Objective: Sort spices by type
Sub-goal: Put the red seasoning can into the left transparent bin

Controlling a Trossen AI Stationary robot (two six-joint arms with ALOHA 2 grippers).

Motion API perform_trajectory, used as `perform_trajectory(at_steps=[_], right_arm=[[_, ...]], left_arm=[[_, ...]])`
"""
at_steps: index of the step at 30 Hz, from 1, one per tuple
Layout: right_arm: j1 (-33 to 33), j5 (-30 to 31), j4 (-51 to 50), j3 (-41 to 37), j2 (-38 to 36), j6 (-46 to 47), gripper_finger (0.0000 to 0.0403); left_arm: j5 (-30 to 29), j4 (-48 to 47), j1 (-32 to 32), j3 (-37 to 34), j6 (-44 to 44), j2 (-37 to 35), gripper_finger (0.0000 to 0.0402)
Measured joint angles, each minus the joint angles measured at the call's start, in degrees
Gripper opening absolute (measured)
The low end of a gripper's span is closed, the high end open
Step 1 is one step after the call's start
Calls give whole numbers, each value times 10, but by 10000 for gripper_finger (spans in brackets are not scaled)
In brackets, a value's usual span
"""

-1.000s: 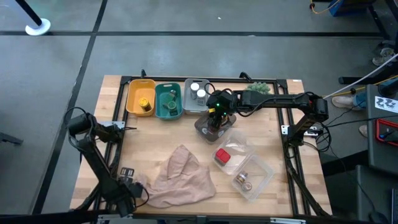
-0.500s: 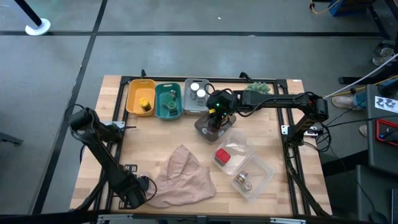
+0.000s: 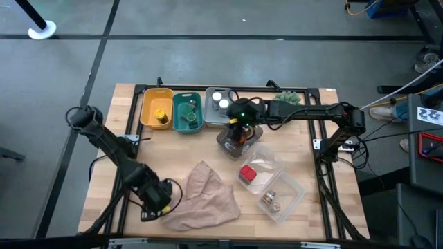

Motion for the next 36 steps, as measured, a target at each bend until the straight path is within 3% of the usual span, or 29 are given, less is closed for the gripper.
perform_trajectory(at_steps=[5,11,13,24,36], right_arm=[[0,-26,14,0,0,0,172],[7,-207,15,0,0,0,172],[17,-235,16,-1,0,0,172],[92,-240,16,-2,0,0,172],[150,-246,56,-2,0,-2,172]], left_arm=[[0,0,49,0,33,-12,167],[-24,11,117,0,81,-12,167],[-39,21,139,0,104,-12,167],[-134,222,242,0,221,-12,167],[-191,301,279,0,321,-12,167]])
